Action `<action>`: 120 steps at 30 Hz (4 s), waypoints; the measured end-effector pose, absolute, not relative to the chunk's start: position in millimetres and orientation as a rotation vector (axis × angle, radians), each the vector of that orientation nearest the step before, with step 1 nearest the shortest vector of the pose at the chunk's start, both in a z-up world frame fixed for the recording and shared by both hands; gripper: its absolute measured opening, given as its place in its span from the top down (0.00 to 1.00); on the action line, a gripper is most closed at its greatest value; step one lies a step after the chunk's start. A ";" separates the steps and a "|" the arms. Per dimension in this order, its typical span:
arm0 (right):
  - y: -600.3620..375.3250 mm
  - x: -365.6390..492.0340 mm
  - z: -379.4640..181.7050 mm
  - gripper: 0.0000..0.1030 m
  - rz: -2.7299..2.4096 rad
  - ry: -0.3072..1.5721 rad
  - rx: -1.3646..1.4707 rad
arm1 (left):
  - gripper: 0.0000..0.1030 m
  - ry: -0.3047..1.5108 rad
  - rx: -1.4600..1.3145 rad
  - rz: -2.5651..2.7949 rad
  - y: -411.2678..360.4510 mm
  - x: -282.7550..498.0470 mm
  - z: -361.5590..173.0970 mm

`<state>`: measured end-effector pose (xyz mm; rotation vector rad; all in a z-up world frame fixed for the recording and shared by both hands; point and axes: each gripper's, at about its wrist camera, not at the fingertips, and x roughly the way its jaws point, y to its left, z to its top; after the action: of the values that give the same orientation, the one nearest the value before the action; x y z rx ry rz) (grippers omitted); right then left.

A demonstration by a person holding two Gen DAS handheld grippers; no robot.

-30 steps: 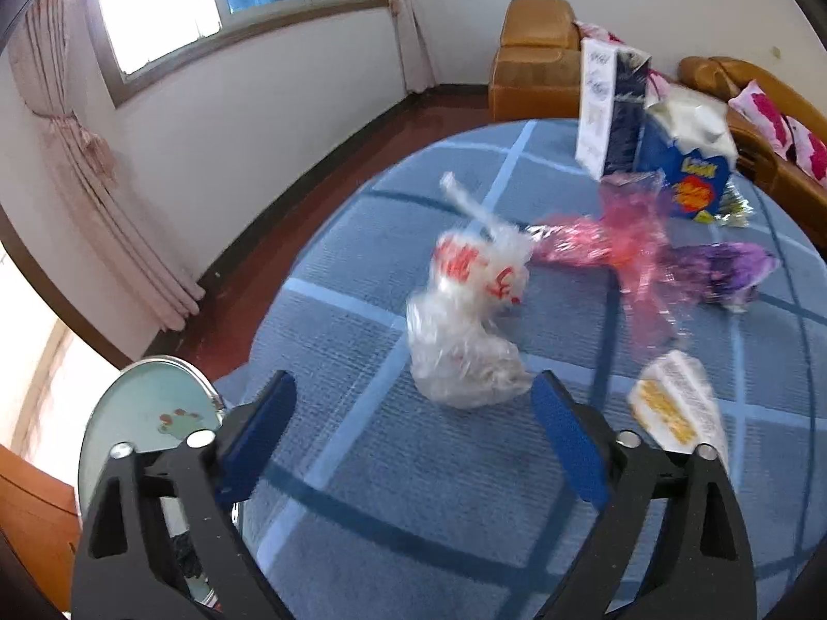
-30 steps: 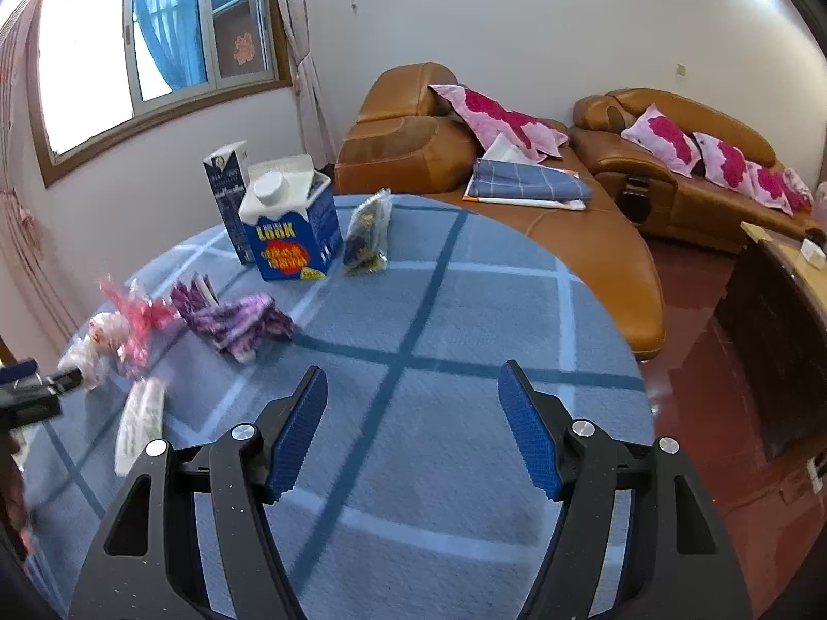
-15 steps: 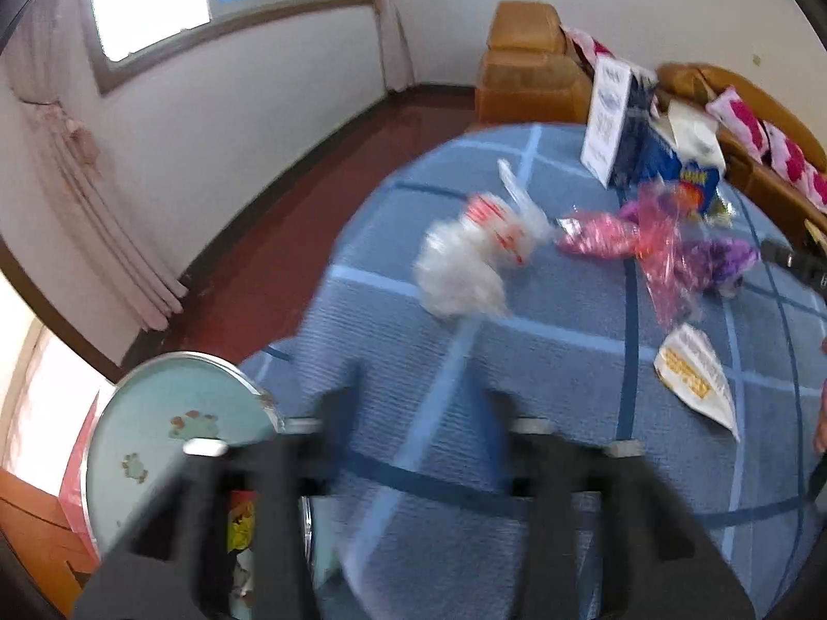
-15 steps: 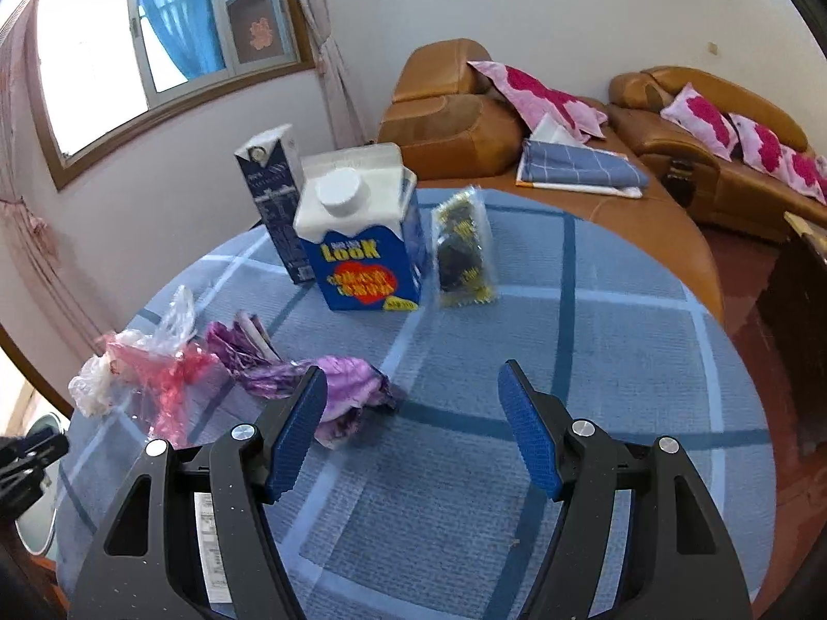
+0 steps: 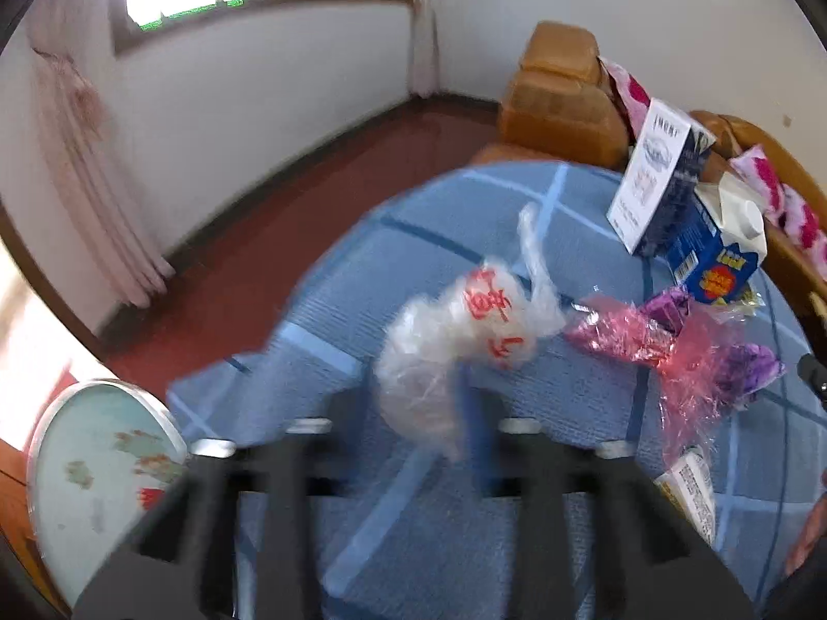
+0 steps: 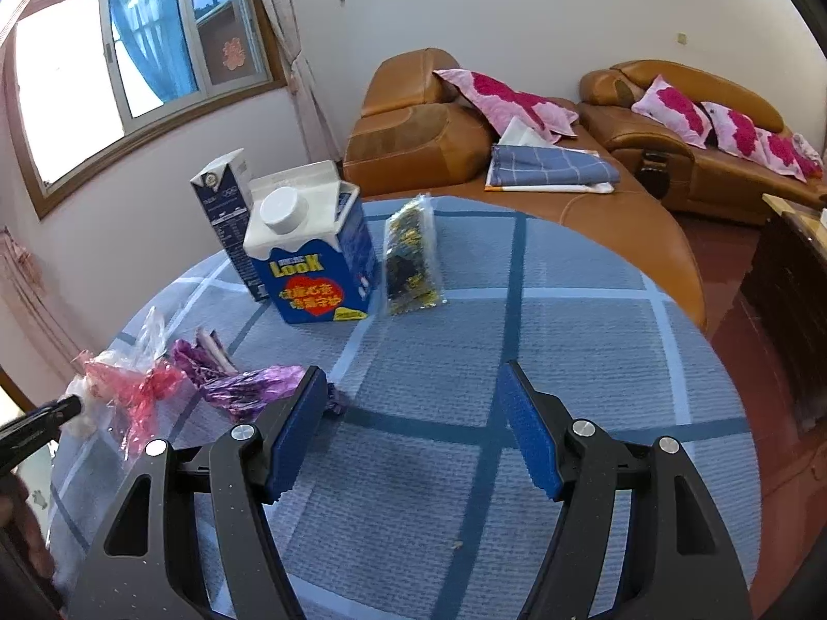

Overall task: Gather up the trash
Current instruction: 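Grasp the white red-printed bag with the left gripper while the right gripper grasps the purple wrapper, then carry the white bag and purple wrapper over the bucket with both grippers, then open both grippers to drop the white bag and purple wrapper into the bucket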

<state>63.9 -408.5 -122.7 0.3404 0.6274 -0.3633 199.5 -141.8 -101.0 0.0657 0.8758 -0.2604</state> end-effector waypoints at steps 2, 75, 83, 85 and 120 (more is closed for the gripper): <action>-402.8 68.3 -122.2 0.33 -0.345 0.632 0.330 | 0.89 0.876 0.080 -0.275 -140.7 199.2 -102.9; -128.7 122.8 -74.6 0.94 0.374 0.544 -0.072 | 0.93 0.783 0.232 0.042 120.1 75.3 -67.8; -117.6 122.7 -79.4 0.94 0.401 0.553 -0.104 | 0.93 0.786 0.225 0.051 120.1 75.6 -68.9; -115.6 122.6 -80.2 0.94 0.406 0.555 -0.113 | 0.93 0.788 0.225 0.049 120.4 75.9 -69.5; -113.3 97.4 -88.8 0.52 0.450 0.607 -0.176 | 0.17 0.765 0.244 0.065 112.1 72.5 -68.9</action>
<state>97.4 -113.3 -88.8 -0.1756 0.6073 0.4504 72.5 112.1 -68.9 0.2440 0.7646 0.0655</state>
